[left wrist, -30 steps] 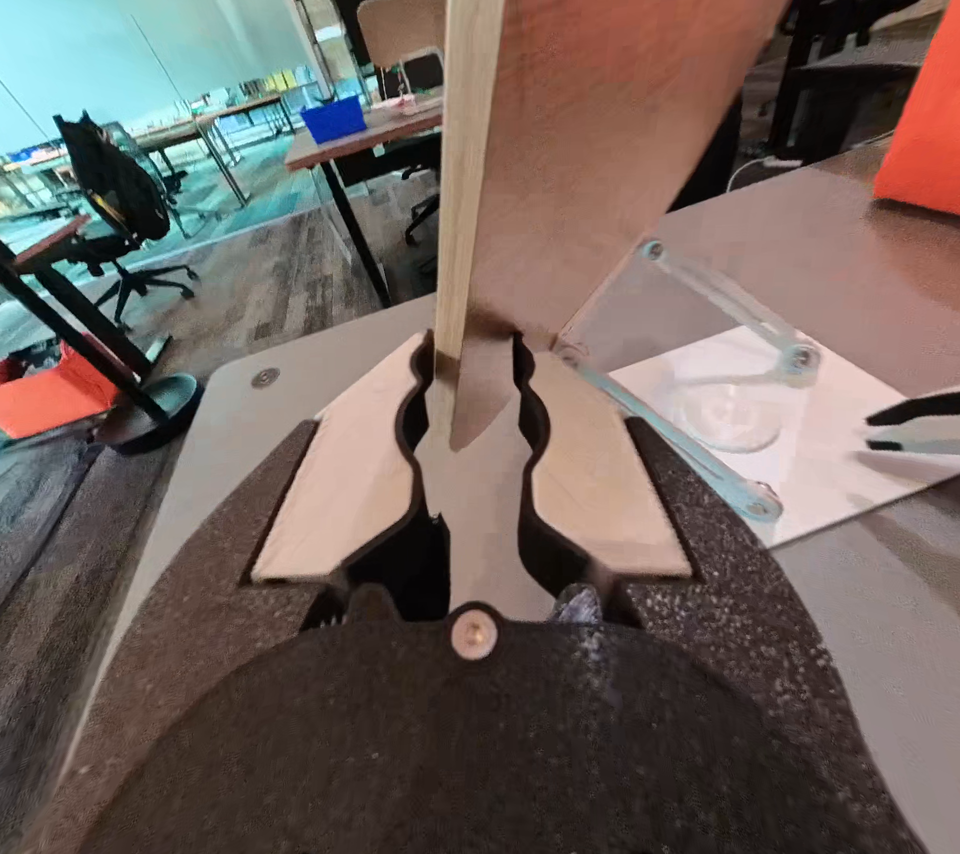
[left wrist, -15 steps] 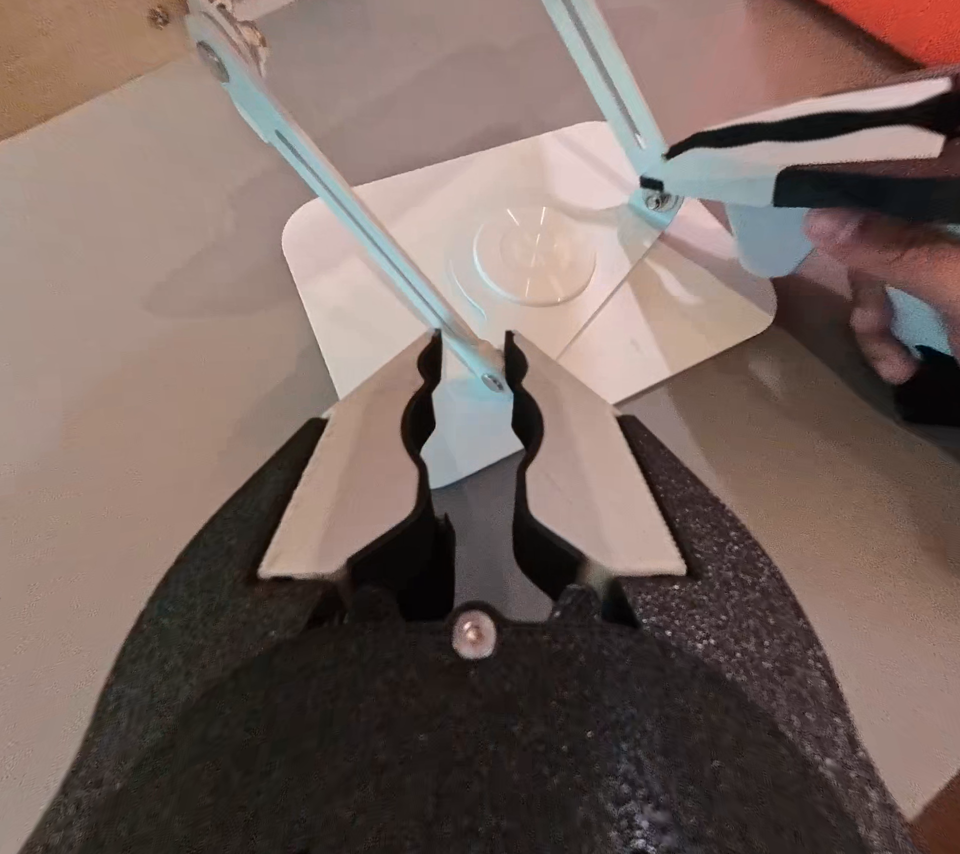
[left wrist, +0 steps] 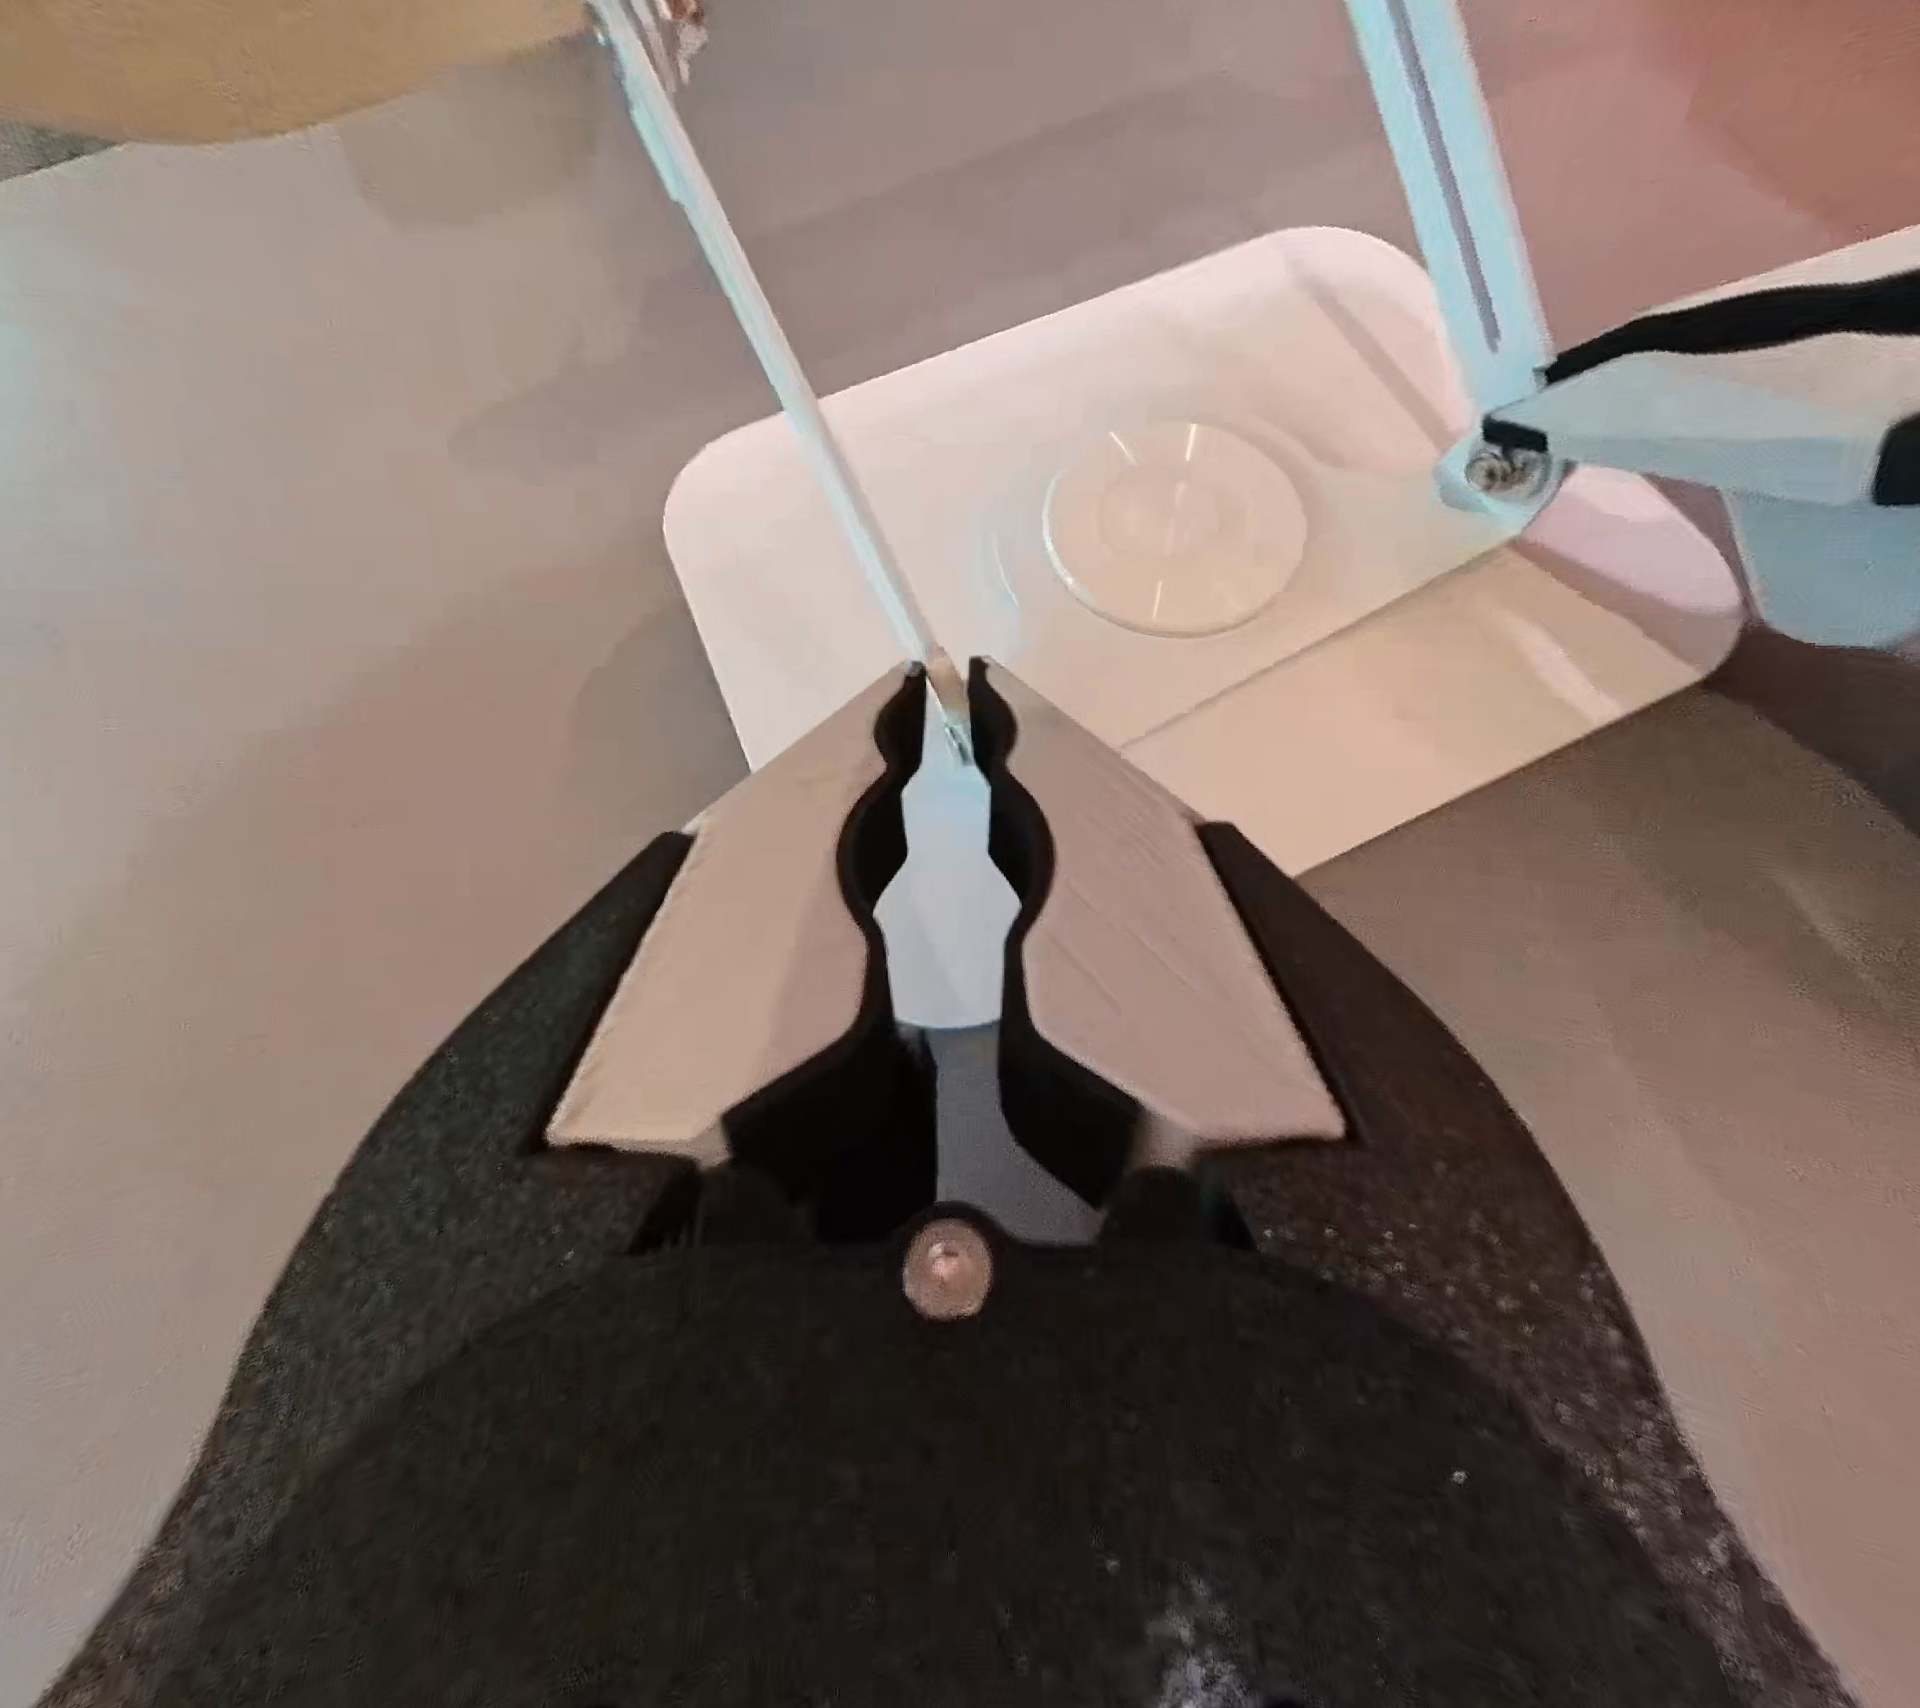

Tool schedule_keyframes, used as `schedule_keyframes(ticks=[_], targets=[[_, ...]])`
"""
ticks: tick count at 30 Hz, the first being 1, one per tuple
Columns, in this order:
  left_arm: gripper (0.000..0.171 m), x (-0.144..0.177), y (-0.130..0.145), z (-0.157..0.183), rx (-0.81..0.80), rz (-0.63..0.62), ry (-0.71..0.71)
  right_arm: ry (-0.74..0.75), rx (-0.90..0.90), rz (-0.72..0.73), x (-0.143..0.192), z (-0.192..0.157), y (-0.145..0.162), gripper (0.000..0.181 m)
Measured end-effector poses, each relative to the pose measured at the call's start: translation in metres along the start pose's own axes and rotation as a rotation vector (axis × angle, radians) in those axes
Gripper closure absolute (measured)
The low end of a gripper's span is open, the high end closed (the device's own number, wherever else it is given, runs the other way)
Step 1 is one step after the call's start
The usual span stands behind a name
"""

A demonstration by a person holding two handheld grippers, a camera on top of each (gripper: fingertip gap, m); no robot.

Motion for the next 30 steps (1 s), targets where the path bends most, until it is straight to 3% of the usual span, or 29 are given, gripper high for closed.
schedule_keyframes(ticks=[18,20,22,24,26,30], targets=[[0.163,-0.003,-0.001,-0.003,-0.020,0.023,-0.019,0.033,0.018,0.013,0.004,-0.007,0.002,0.169],[0.148,0.006,-0.002,-0.002,0.004,0.053,-0.065,0.083,0.037,0.080,0.013,-0.011,-0.004,0.165],[0.131,0.035,-0.005,0.005,0.047,0.131,-0.077,0.131,0.084,0.227,0.043,-0.024,-0.014,0.152],[0.110,0.082,-0.005,0.020,0.093,0.245,-0.008,0.060,0.109,0.390,0.081,-0.053,-0.016,0.133],[0.105,0.135,0.012,0.041,0.099,0.320,0.095,-0.017,0.143,0.458,0.114,-0.087,-0.004,0.120],[0.106,0.234,0.075,0.080,0.074,0.341,0.155,-0.362,0.163,0.180,0.178,-0.158,0.061,0.113]])
Point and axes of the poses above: each gripper's, where its closed fingertips meet, x back along the fingers, y out of its underside, z = x × y across the jaws, the point moved 7 cm from there along x, back along the fingers, and after that the axes turned 3 degrees about x, right-handed, at the moved point
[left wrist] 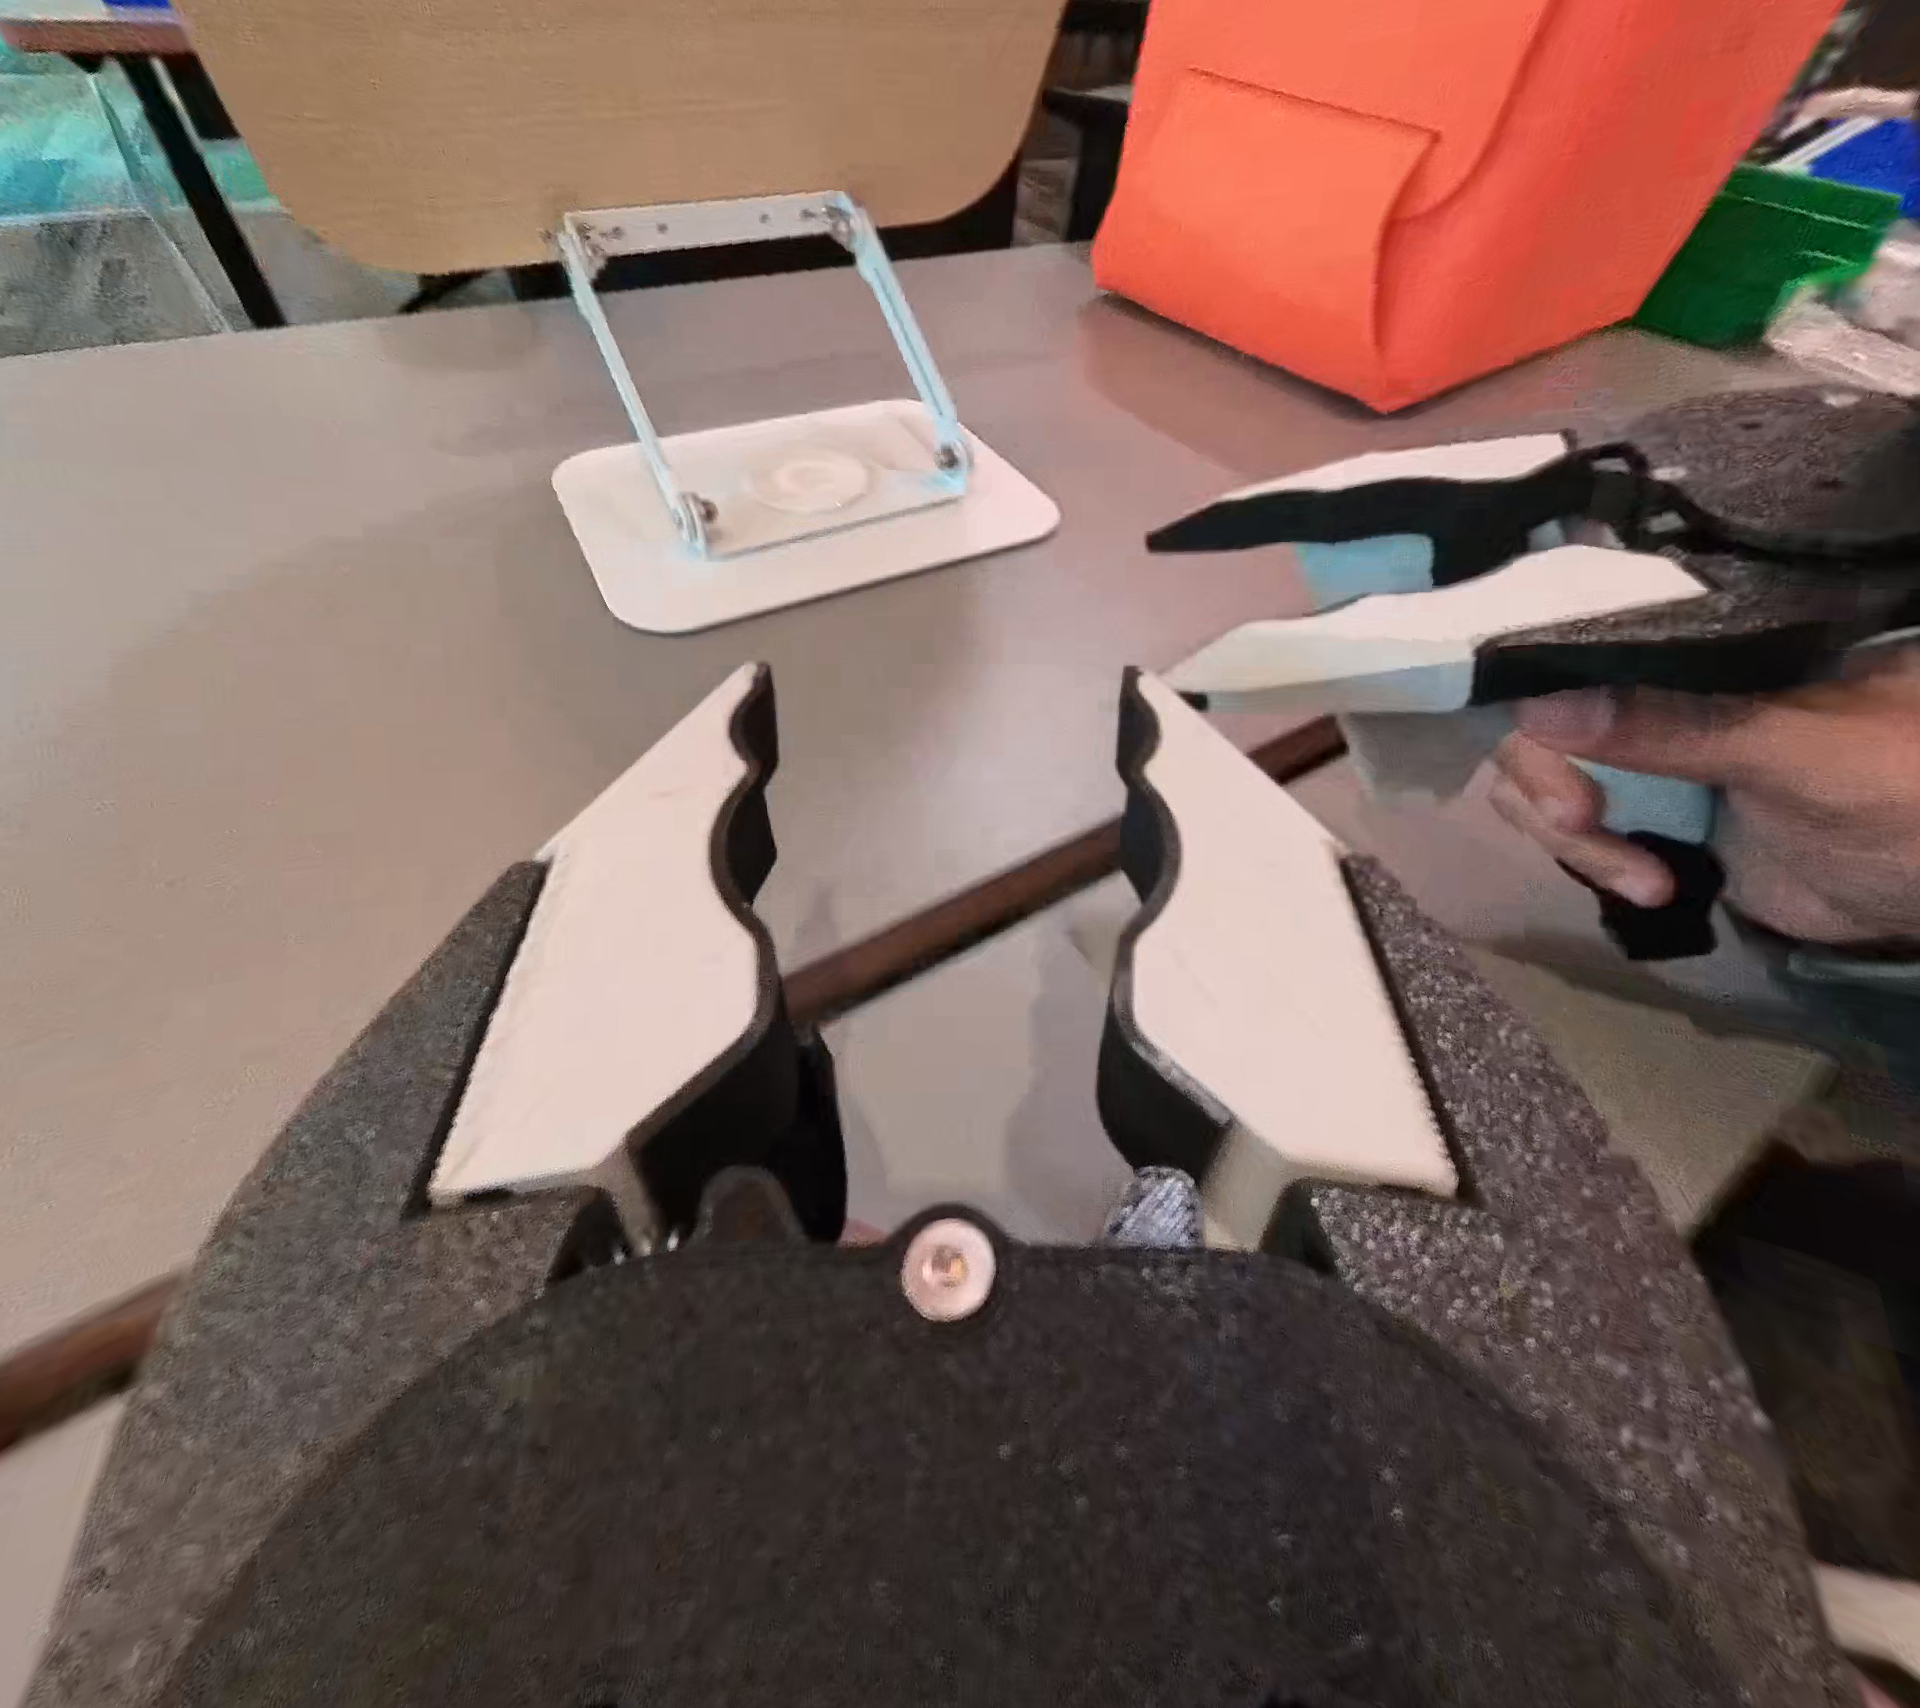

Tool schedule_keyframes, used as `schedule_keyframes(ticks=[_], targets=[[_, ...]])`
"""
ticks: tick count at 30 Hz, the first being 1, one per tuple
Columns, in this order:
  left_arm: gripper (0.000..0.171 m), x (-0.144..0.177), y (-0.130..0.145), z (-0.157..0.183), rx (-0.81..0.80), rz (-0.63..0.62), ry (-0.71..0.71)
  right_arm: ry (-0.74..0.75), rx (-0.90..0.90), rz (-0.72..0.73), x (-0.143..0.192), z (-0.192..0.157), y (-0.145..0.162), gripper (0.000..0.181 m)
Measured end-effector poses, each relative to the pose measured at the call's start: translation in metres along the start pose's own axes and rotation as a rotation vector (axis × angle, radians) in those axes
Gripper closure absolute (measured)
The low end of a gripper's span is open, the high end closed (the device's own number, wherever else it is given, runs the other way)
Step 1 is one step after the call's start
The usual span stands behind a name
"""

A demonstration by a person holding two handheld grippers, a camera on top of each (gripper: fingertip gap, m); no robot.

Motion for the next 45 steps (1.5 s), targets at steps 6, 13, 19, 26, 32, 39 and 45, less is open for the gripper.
schedule_keyframes(ticks=[6,13,19,26,32,39,45], targets=[[0.111,0.077,0.032,0.057,0.060,-0.007,-0.042,-0.111,-0.108,0.142,0.112,-0.077,0.055,0.125],[0.114,0.087,0.064,0.082,0.179,-0.068,-0.094,-0.006,0.059,0.116,0.161,-0.101,0.096,0.131],[0.113,0.103,0.094,0.102,0.283,-0.149,-0.047,0.011,0.328,0.098,0.164,-0.128,0.086,0.136],[0.115,0.104,0.096,0.111,0.161,-0.169,-0.106,0.016,0.431,0.046,0.166,-0.154,0.093,0.139],[0.115,0.132,0.090,0.104,0.221,-0.103,-0.170,-0.057,0.325,0.054,0.158,-0.150,0.089,0.138],[0.117,0.185,0.101,0.083,0.335,-0.076,-0.312,-0.297,0.180,0.081,0.121,-0.160,0.079,0.134],[0.120,0.231,0.109,0.080,0.382,-0.033,-0.435,-0.467,0.132,0.065,0.094,-0.179,0.070,0.135]])
Point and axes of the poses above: each gripper's, where its closed fingertips meet, x back along the fingers, y out of its underside, z = x × y across the jaws, the point moved 7 cm from there along x, back along the fingers, and after that the axes turned 3 degrees about x, right-handed, at the moved point
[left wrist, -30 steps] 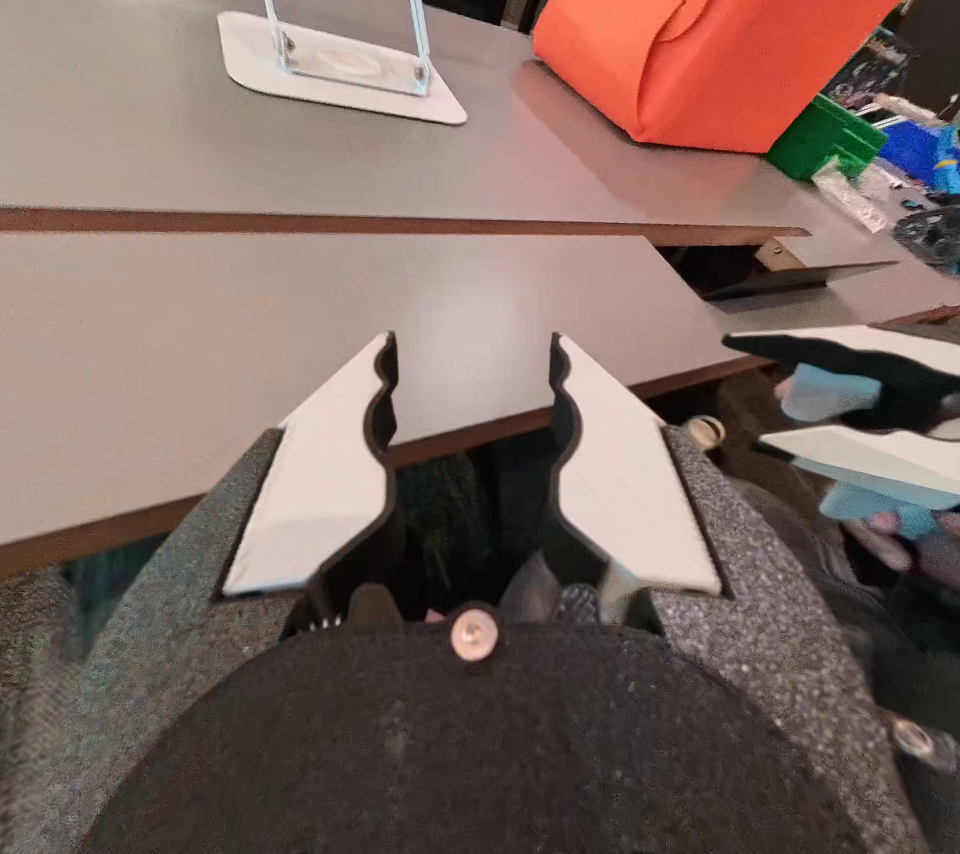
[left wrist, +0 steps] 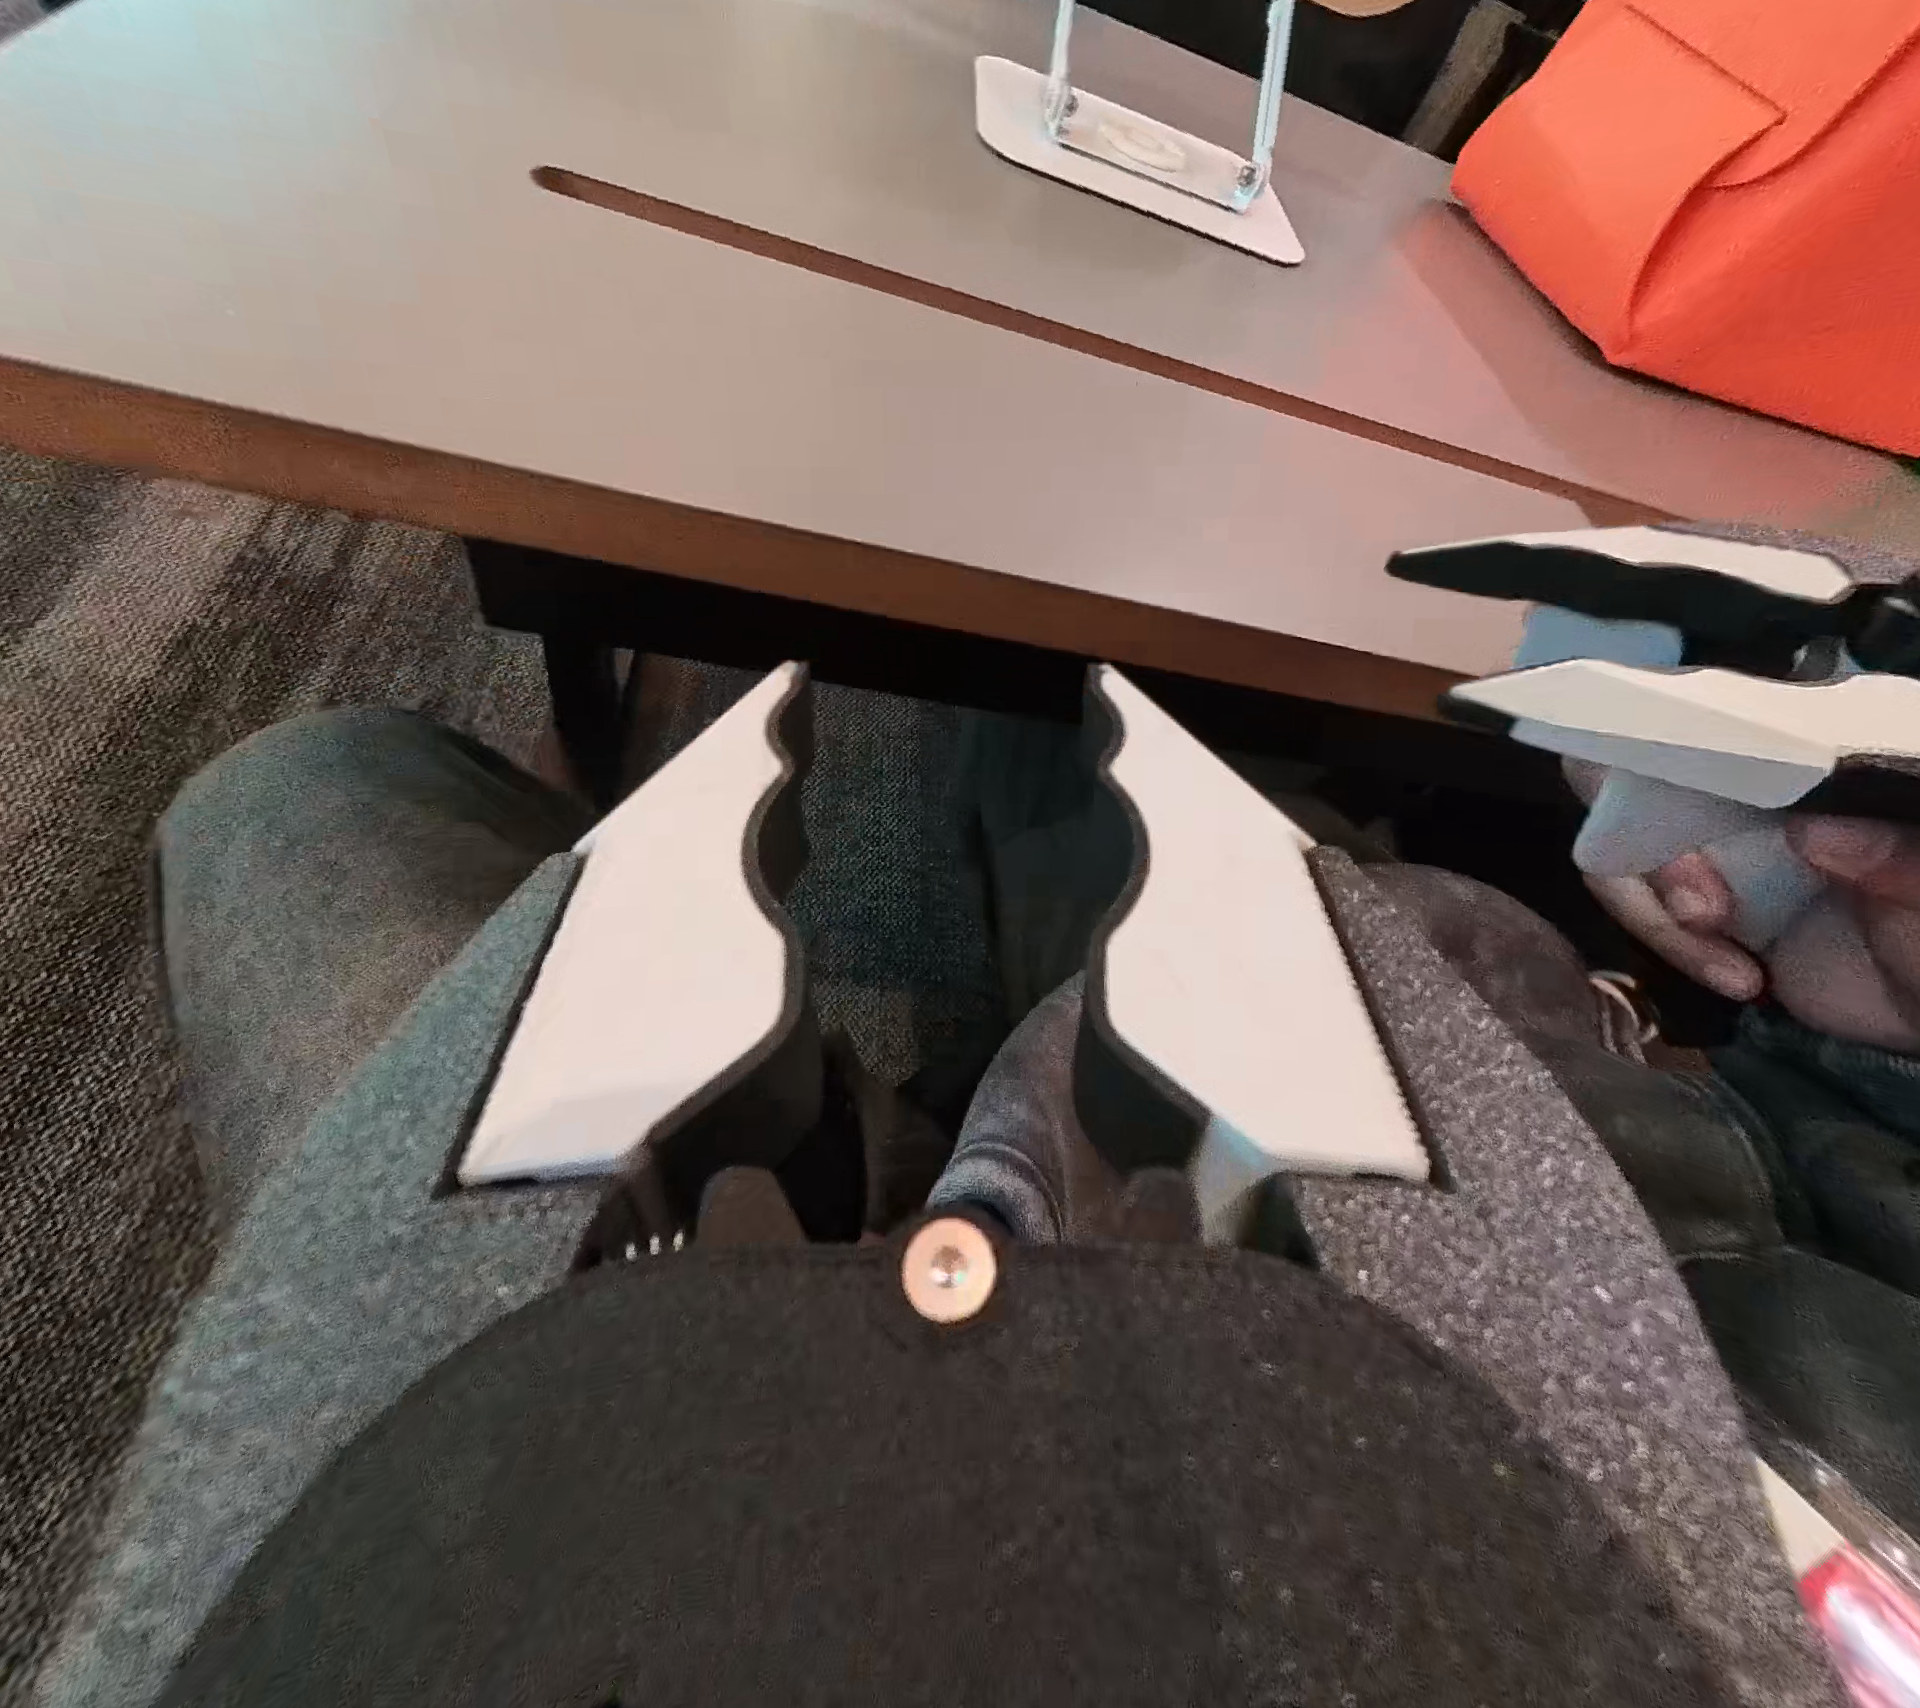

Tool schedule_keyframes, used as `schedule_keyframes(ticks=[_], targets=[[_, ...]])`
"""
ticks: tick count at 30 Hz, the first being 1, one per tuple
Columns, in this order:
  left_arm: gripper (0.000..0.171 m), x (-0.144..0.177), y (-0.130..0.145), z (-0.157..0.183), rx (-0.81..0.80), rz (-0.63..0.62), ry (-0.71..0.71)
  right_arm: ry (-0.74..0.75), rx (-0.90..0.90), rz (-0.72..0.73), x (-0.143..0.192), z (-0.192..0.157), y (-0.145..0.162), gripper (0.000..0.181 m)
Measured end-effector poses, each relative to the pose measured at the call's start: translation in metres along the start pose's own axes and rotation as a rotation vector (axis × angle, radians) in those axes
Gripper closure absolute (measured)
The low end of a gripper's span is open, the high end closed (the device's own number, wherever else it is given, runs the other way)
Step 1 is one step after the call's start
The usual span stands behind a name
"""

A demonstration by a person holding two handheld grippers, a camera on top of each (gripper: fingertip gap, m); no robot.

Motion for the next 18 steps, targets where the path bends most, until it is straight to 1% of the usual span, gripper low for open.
schedule_keyframes(ticks=[5,7,11,13,18], targets=[[0.122,0.022,0.009,-0.016,0.039,0.014,-0.089,-0.093,0.018,-0.042,-0.021,-0.012,-0.001,0.135],[0.122,0.027,0.012,-0.021,0.048,0.014,-0.116,-0.128,-0.003,-0.049,-0.023,-0.017,-0.002,0.135],[0.122,0.030,0.020,-0.029,0.036,-0.001,-0.157,-0.182,-0.065,-0.011,-0.018,-0.020,-0.009,0.135],[0.122,0.029,0.022,-0.031,0.032,-0.020,-0.164,-0.183,-0.078,0.007,-0.017,-0.017,-0.012,0.136],[0.122,0.021,0.016,-0.035,0.011,0.007,-0.148,-0.143,-0.086,0.013,-0.024,-0.001,-0.006,0.132]])
Point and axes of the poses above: each gripper's, where its closed fingertips meet, x back along the fingers, y out of its underside, z = x × y across the jaws, the point moved 7 cm from there along x, back along the fingers, and after that the axes turned 3 degrees about x, right-handed, at the moved point
